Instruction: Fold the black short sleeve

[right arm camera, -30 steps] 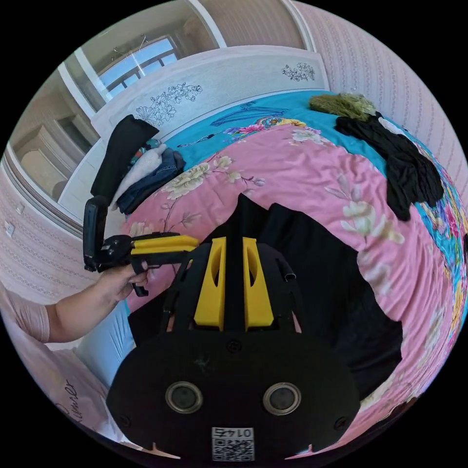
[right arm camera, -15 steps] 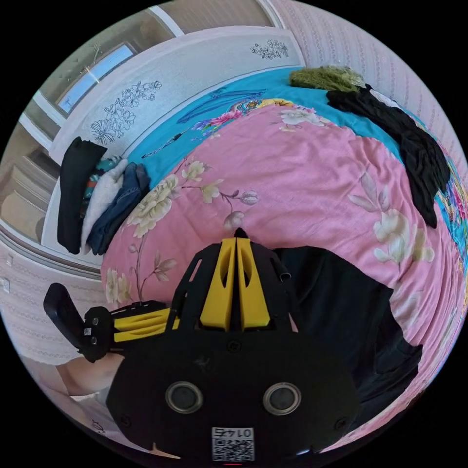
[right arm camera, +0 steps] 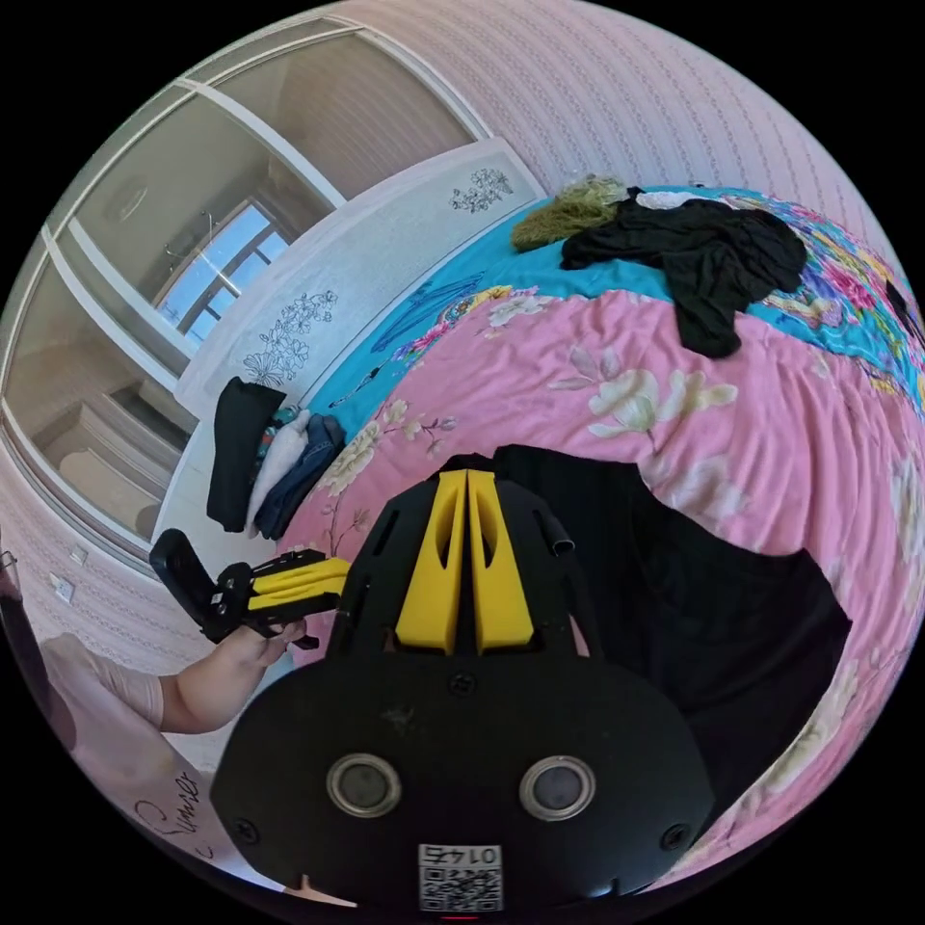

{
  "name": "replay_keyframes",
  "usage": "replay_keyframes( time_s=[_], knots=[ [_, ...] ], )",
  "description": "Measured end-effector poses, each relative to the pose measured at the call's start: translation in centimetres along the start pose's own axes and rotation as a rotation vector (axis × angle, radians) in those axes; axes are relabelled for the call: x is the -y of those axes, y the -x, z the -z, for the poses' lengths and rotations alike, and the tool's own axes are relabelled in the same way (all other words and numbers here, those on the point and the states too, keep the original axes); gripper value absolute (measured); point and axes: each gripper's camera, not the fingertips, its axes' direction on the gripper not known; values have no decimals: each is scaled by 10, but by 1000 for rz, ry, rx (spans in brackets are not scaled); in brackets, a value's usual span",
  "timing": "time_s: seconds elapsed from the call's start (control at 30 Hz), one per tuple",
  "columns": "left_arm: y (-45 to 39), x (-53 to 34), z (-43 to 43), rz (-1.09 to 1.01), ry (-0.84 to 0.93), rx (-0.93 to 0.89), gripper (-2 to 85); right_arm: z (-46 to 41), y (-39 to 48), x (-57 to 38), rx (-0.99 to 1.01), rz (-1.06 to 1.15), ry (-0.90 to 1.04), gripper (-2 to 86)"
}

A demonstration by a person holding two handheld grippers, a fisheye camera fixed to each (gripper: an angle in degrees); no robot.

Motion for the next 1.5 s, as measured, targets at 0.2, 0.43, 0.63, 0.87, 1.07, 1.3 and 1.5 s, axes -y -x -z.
replay_keyframes(
  time_s=[0.2, 0.43, 0.63, 0.87, 1.07, 1.3, 1.5],
  knots=[
    [11, 0, -2, 13, 46, -65, 65, 12, -37, -50, -110, -52, 108, 11],
    [47, 39, -21, 52, 102, 43, 50, 81, -69, -89, -275, -81, 19, 53],
    [85, 76, -75, 271, 177, -86, 97, 119, -130, -103, -415, -241, 7, 87],
    [83, 96, -108, 251, 244, -107, -5, 137, -161, -111, -355, -271, 54, 21],
    [64, 115, -76, 230, 84, -99, -10, 195, -162, -130, -322, -268, -90, 9],
    [3, 51, 6, 0, 60, -177, -10, 260, -102, -222, -172, -165, -193, 8],
    [-50, -48, 57, -40, 137, -197, -10, 269, -42, -342, -109, -160, -164, 8]
  ],
)
